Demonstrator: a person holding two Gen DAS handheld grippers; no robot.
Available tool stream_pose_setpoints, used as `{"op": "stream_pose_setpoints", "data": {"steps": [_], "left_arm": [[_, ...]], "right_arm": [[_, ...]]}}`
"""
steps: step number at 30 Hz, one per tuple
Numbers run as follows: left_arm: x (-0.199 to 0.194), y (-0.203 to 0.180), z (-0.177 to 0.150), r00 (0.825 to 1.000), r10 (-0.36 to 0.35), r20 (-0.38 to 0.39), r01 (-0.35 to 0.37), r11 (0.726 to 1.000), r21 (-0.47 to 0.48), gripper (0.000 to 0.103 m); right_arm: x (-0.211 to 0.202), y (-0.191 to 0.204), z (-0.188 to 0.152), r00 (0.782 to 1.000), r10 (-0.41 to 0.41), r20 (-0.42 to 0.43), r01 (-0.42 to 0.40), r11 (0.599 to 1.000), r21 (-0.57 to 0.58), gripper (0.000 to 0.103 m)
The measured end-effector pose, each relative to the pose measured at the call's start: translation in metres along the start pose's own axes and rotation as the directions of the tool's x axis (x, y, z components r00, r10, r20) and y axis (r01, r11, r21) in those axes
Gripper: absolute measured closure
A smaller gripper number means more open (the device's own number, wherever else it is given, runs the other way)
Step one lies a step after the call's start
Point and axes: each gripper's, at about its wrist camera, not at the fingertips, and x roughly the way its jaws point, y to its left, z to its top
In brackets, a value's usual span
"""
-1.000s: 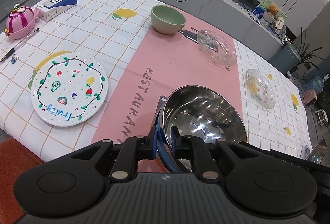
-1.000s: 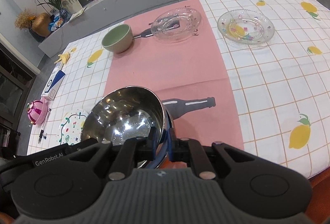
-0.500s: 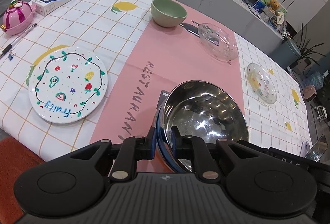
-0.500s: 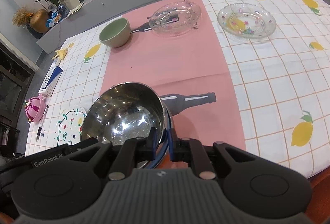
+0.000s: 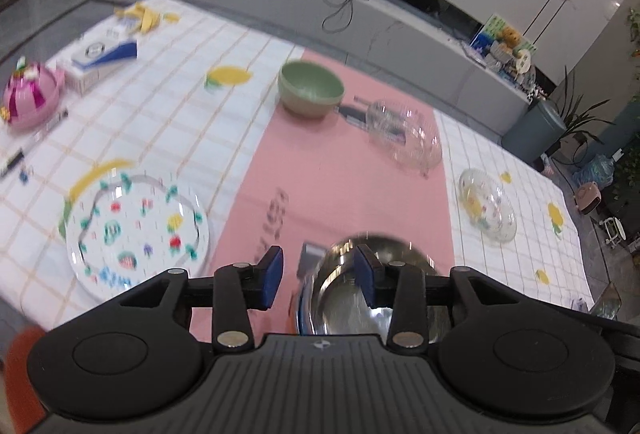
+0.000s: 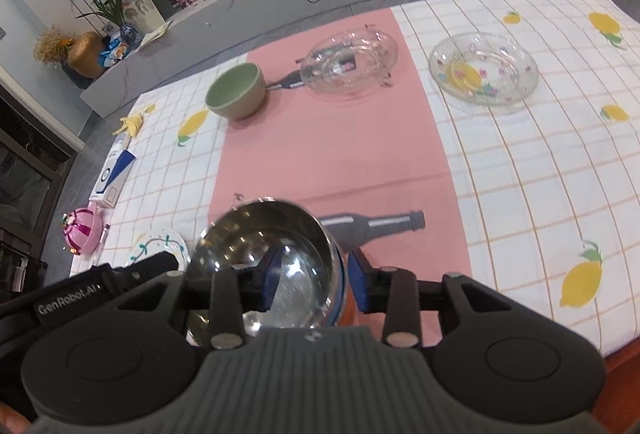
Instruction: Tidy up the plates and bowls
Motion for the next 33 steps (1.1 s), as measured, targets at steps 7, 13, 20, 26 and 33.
{"op": "stream_pose_setpoints", "data": {"steps": [7,13,20,26,33], "left_arm": [[0.003,0.005,0.035,0.999,-0.02,0.041,0.02,1.0,0.01,0.058],[0.019,0.008,0.062,0.998,-0.006,0.067,0.004,0.999,0.034,0.058],[0.055,0.028,0.098,0.998,-0.014,0.061,0.015,1.0,-0.023,0.058],[0.094,0.046,0.129,0.999,-0.017,0.048,0.021,0.997,-0.078,0.061],[0.148,0.053,0.153,0.999,-0.052,0.018,0.053,0.992,-0.111,0.064]], "right_arm": [[0.004,0.024,0.036,1.0,0.004,0.025,-0.002,0.998,-0.065,0.066],[0.026,0.048,0.07,1.0,0.013,0.014,-0.012,0.993,-0.122,0.066],[0.073,0.068,0.108,0.999,0.006,-0.035,-0.011,0.988,-0.153,0.066],[0.121,0.082,0.143,0.998,-0.006,-0.065,-0.004,0.987,-0.164,0.066],[0.183,0.088,0.175,0.991,-0.015,-0.131,-0.004,0.99,-0.144,0.066]]}}
